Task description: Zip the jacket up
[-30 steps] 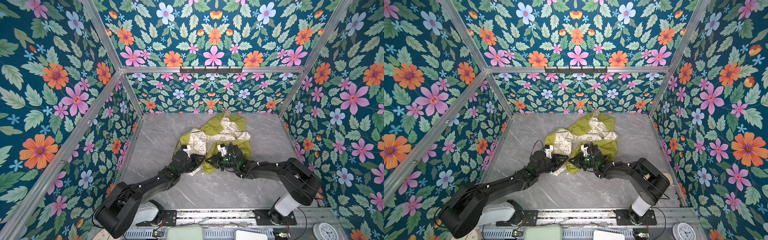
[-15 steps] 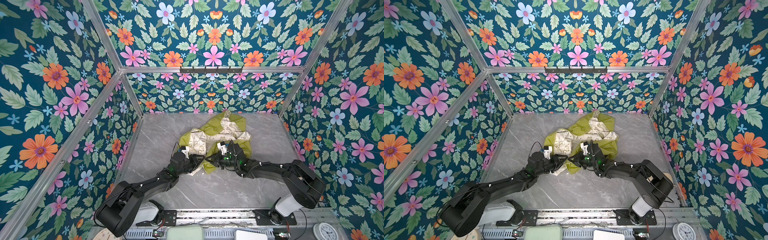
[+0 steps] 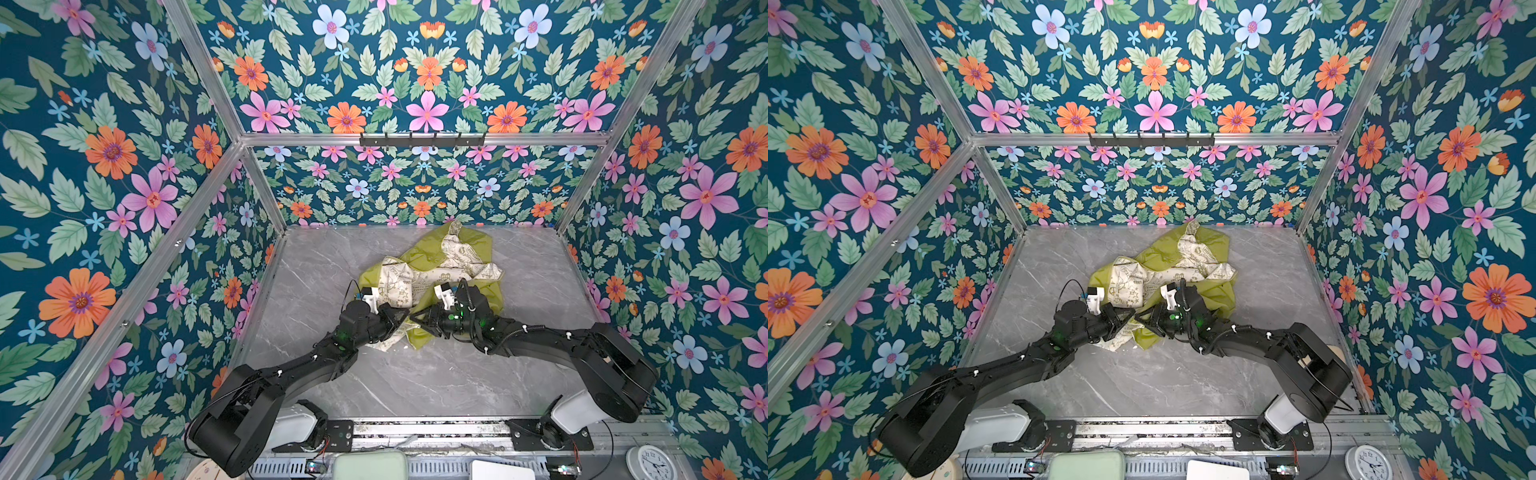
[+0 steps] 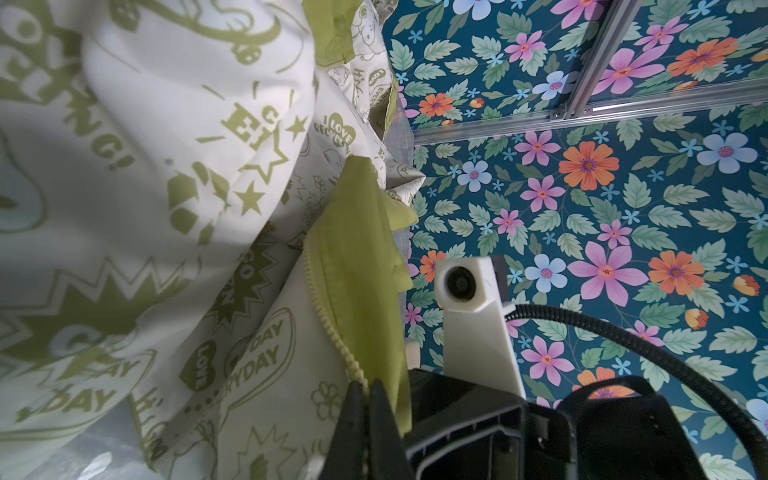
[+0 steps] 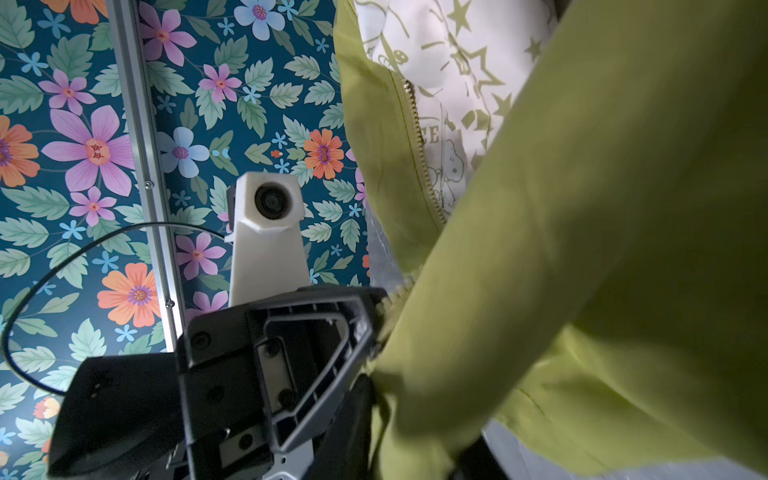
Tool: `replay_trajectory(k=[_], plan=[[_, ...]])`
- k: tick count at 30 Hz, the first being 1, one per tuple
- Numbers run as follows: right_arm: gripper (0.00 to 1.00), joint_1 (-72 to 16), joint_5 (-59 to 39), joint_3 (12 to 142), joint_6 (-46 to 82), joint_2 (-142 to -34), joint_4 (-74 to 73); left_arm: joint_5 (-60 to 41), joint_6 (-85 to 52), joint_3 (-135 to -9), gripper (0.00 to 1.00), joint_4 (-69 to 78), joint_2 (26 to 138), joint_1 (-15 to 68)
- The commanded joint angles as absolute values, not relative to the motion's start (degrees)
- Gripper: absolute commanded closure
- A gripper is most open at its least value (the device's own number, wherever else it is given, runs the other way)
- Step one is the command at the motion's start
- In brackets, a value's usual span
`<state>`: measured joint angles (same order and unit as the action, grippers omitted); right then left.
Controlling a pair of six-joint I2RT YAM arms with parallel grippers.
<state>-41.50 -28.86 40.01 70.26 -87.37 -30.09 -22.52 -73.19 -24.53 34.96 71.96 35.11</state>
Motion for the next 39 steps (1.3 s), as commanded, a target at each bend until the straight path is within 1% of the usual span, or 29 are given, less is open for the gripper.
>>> replay_trajectory(k=[1, 3, 11, 15, 20, 24, 26, 28, 30, 32, 35, 39], plan=[[0.61, -41.4, -27.0, 39.0, 69.6, -84.2, -28.2, -22.5, -71.0, -27.2, 1.00, 33.1, 72.9, 35.6], [0.58, -41.4, -25.6, 38.8, 69.3, -82.2, -26.3, -22.5, -70.3, -29.0, 1.00, 32.4, 74.1, 36.4], [0.59, -40.5, -26.0, 37.7, 70.7, -81.1, -29.3, -23.1, -71.4, -33.2, 1.00, 34.8, 77.9, 39.4], [0.60, -40.2, -26.0, 36.7, 71.4, -81.5, -31.4, -23.0, -72.3, -33.3, 1.00, 35.5, 78.2, 40.5], [0.65, -39.8, -25.3, 36.7, 71.2, -81.3, -31.6, -22.6, -73.4, -32.8, 0.99, 35.7, 78.2, 41.7], [0.67, -39.5, -24.7, 36.7, 71.3, -80.9, -31.7, -22.6, -73.0, -32.0, 0.93, 34.5, 77.7, 41.7], [0.69, -39.5, -24.9, 37.1, 70.9, -81.1, -31.3, -22.9, -73.2, -31.8, 0.87, 34.7, 78.1, 41.7], [0.75, -39.5, -25.3, 37.4, 70.9, -81.9, -31.1, -23.5, -73.6, -31.6, 0.85, 35.4, 78.6, 41.8], [0.80, -39.5, -25.8, 37.3, 71.1, -82.6, -31.4, -23.7, -73.7, -31.4, 0.80, 35.5, 78.5, 41.7], [0.86, -39.5, -25.6, 36.9, 71.4, -82.7, -32.1, -23.4, -73.6, -30.8, 0.73, 34.8, 77.9, 41.7], [0.93, -39.5, -25.3, 36.9, 71.2, -82.5, -31.3, -22.8, -73.5, -29.9, 0.68, 33.9, 77.1, 41.6], [0.96, -39.5, -25.5, 36.6, 71.2, -82.5, -31.0, -22.9, -73.0, -29.8, 0.62, 33.4, 76.8, 41.2]])
